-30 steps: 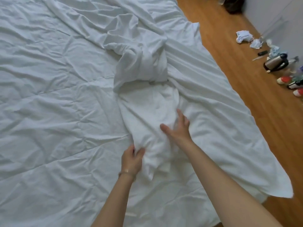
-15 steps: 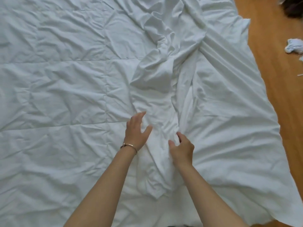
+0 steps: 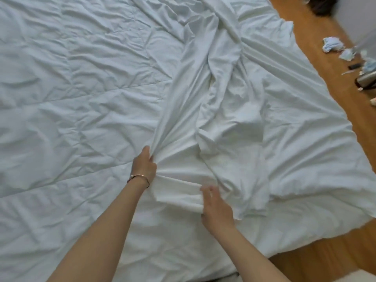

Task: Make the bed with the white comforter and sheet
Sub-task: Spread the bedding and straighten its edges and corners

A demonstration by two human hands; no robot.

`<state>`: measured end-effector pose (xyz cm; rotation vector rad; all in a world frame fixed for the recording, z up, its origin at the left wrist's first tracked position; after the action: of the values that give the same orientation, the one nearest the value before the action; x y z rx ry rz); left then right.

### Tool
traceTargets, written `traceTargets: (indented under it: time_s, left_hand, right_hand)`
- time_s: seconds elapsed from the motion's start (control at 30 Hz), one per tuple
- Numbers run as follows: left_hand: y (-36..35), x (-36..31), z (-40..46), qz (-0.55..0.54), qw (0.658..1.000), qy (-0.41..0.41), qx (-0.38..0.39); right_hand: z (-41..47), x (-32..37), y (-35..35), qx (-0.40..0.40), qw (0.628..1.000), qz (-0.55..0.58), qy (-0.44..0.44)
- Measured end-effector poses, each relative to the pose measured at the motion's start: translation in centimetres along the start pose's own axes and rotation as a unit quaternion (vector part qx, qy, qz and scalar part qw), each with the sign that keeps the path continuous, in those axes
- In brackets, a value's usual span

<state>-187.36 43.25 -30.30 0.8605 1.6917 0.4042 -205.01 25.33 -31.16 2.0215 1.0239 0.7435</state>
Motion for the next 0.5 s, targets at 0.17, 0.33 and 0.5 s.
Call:
traceTargets:
  time_s: [0.17,0.33,0.5]
  left_hand:
    - [4.2,9.0,-3.2,0.040,0.991,0.120,-0.039]
    - [0.2,8.9,-3.9,0.272,0.961,0.047,0.002]
    - [-5.6,1.3,-6.2,0.141,0.950,-0.280,-0.016]
  right_hand:
    - [-5.0,4.3,-3.2,0.080,0.989,-0.008,0.122]
    - [-7.6,5.3,-7.4,0.300,0.937,-0.095,0.150]
    - [-2.8,1.9,-1.7,-0.236,0.969,0.060,0.036]
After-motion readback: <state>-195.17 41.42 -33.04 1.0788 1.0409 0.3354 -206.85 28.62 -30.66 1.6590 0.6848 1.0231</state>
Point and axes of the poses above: each hand's wrist, its own z-axis towards the middle knuckle, its own y-axis out of the back of the hand, x = y × z, the point moved 4 cm from there along z, towards the middle knuckle, and after that the axes turned 12 degrees about -y, right-handed, at the moved point
